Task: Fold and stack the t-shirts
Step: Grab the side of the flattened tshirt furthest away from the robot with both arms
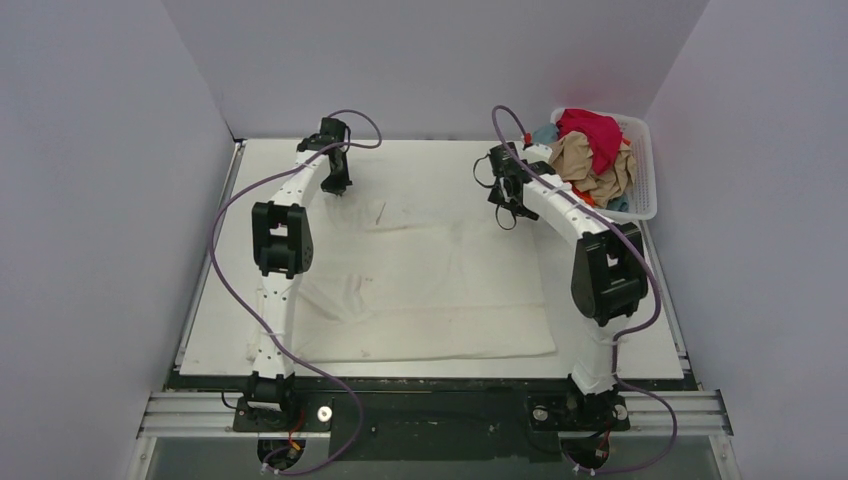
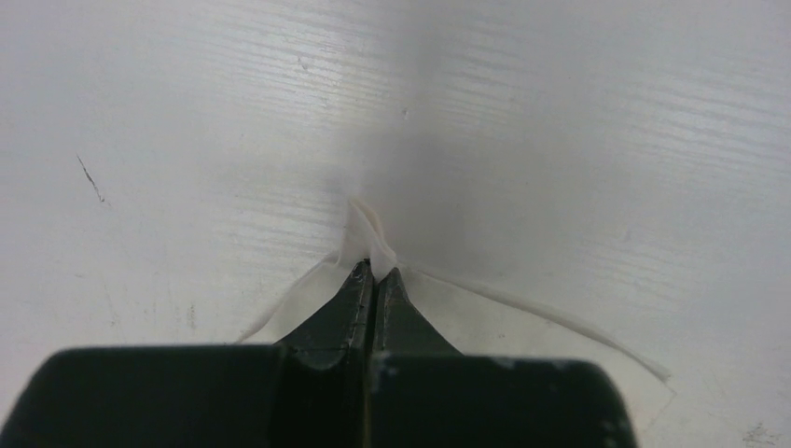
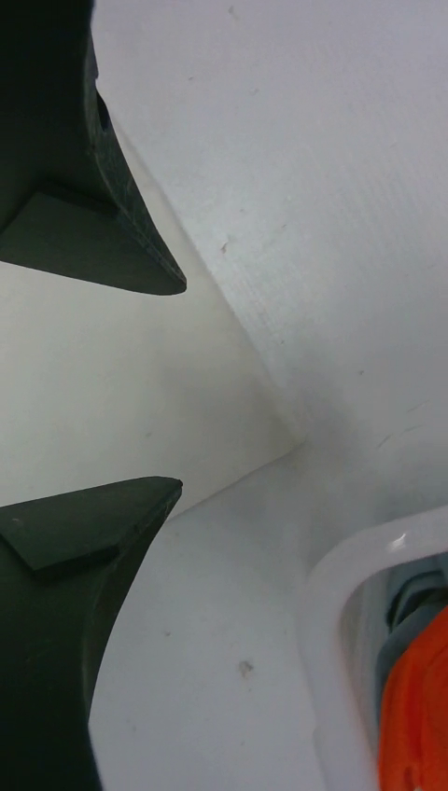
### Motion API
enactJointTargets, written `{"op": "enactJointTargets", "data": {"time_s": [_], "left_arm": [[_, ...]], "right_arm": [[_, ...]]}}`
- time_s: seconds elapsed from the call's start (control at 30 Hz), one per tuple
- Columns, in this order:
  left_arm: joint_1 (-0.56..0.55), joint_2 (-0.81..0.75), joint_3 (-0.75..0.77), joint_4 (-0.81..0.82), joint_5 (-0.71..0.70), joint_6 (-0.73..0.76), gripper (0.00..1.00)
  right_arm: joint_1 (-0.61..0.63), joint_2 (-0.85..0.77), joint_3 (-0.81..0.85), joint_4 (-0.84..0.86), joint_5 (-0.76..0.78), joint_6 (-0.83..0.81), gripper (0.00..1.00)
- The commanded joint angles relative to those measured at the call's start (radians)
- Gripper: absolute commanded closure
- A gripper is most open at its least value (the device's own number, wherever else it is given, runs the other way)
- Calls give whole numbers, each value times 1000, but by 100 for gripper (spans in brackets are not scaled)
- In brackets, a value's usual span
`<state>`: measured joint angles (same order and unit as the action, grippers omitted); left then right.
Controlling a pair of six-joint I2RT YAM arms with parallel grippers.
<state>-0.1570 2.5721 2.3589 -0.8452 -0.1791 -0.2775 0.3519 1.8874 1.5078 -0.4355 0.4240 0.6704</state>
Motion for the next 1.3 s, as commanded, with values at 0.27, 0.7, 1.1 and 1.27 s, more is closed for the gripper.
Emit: {"op": "enactJointTargets", "data": {"time_s": [0.27,0.7,1.1,1.27], "left_arm": [[4,-111,-67,38,16,-49,100],[6,-189,-191,119,61,-67,100],[9,-261,-268,150,51,-85,100],[10,-279,-293,163,53,-87,100]], "right_arm": [[-53,345,344,-124,86,92,39],[-65,454,377,-204,22,138,49],[-59,320,222,-215,58,149,58],[-56,310,188,-216,69,161,62]]}}
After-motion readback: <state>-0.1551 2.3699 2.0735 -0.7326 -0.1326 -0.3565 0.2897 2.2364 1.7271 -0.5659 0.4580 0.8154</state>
